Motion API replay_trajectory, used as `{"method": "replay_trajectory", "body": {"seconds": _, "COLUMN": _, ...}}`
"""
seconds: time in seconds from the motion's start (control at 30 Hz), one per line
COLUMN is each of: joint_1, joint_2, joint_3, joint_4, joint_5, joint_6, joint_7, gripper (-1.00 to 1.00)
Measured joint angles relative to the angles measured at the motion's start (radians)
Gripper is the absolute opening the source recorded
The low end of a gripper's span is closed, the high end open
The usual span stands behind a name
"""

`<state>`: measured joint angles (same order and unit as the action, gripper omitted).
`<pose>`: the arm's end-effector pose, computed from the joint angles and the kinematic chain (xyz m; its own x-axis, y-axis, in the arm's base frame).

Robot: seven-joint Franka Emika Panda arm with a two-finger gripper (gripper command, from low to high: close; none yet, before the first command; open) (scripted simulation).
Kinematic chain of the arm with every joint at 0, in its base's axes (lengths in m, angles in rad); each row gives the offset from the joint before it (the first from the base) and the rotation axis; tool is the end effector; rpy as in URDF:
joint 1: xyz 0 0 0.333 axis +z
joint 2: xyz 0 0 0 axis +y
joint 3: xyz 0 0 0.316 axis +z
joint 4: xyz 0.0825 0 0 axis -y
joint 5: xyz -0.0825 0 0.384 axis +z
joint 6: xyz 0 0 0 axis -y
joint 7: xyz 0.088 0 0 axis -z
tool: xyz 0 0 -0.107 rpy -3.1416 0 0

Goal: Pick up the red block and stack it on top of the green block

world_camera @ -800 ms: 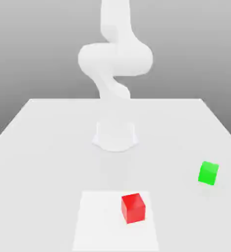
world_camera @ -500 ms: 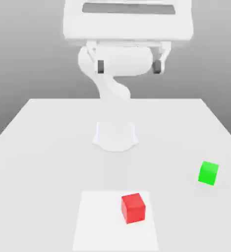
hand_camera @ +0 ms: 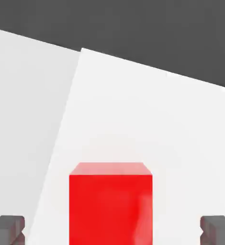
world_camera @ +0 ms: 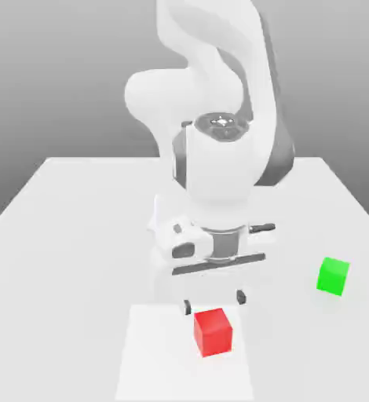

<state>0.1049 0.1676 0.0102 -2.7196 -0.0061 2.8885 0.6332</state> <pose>0.3960 0.0464 0.1730 0.8716 -0.4902 0.0010 -0.4902 -0.8716 -0.0009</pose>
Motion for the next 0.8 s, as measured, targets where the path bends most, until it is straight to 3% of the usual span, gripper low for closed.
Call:
{"method": "replay_trajectory", "body": {"seconds": 0.07, "joint_1": 0.003, "joint_2": 0.072, "joint_3": -0.003, "joint_4": 0.010, "joint_5": -0.002, "joint_6": 0.061, "joint_7": 0.001, "gripper": 0.00}}
{"method": "replay_trajectory", "body": {"seconds": 0.1, "joint_1": 0.004, "joint_2": 0.093, "joint_3": -0.004, "joint_4": 0.013, "joint_5": -0.002, "joint_6": 0.079, "joint_7": 0.002, "gripper": -1.00}}
{"method": "replay_trajectory", "body": {"seconds": 0.33, "joint_1": 0.002, "joint_2": 0.091, "joint_3": -0.003, "joint_4": 0.012, "joint_5": -0.006, "joint_6": 0.077, "joint_7": 0.004, "gripper": -1.00}}
{"method": "replay_trajectory", "body": {"seconds": 0.53, "joint_1": -0.001, "joint_2": -0.102, "joint_3": 0.004, "joint_4": -0.016, "joint_5": 0.003, "joint_6": -0.088, "joint_7": -0.001, "gripper": -1.00}}
{"method": "replay_trajectory", "body": {"seconds": 0.8, "joint_1": 0.201, "joint_2": -0.202, "joint_3": 0.105, "joint_4": -0.037, "joint_5": 0.083, "joint_6": -0.155, "joint_7": 0.214, "gripper": -1.00}}
